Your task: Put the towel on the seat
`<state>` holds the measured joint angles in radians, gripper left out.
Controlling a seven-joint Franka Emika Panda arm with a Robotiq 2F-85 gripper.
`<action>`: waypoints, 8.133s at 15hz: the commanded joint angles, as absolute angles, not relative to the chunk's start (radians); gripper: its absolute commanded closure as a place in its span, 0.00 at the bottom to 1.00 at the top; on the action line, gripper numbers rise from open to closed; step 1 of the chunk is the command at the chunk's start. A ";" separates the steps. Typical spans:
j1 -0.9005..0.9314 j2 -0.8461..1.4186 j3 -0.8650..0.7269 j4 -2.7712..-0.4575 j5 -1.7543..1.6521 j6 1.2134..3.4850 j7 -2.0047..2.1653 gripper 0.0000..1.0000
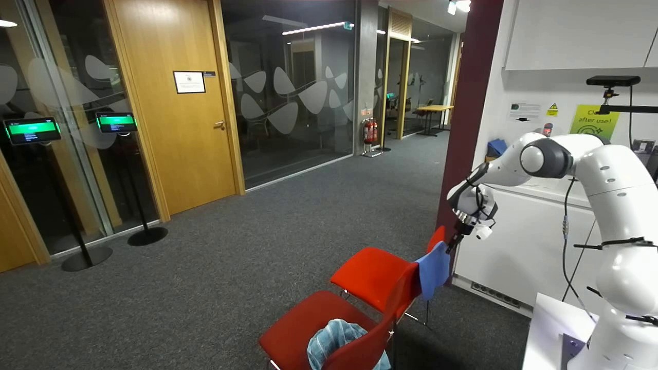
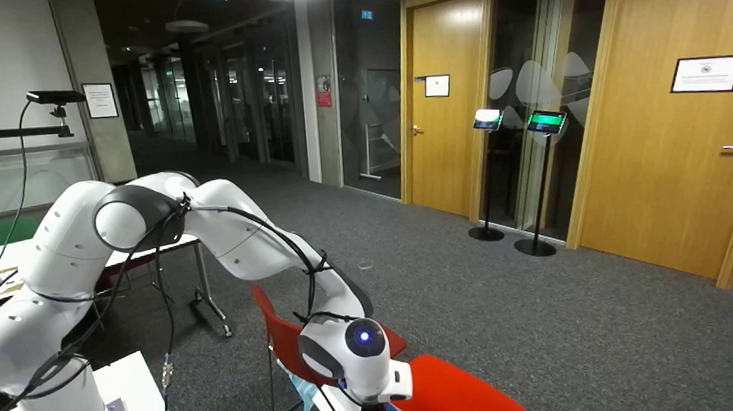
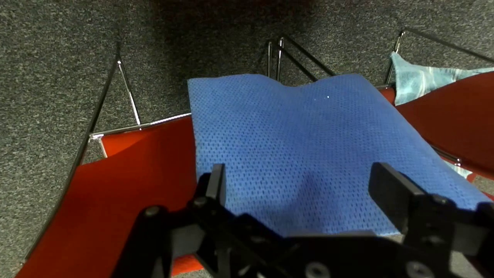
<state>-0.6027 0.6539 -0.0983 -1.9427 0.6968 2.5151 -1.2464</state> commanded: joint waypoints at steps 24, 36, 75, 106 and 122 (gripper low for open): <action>-0.885 0.816 0.141 -1.794 0.607 2.621 -1.602 0.00; -0.969 0.886 0.212 -1.670 0.587 2.448 -1.652 0.12; -0.696 0.389 -0.101 -1.834 0.906 1.742 -1.231 0.99; -0.543 0.655 -0.208 -1.526 1.511 1.834 -1.011 1.00; -0.439 0.682 -0.221 -1.553 1.496 2.225 -1.269 1.00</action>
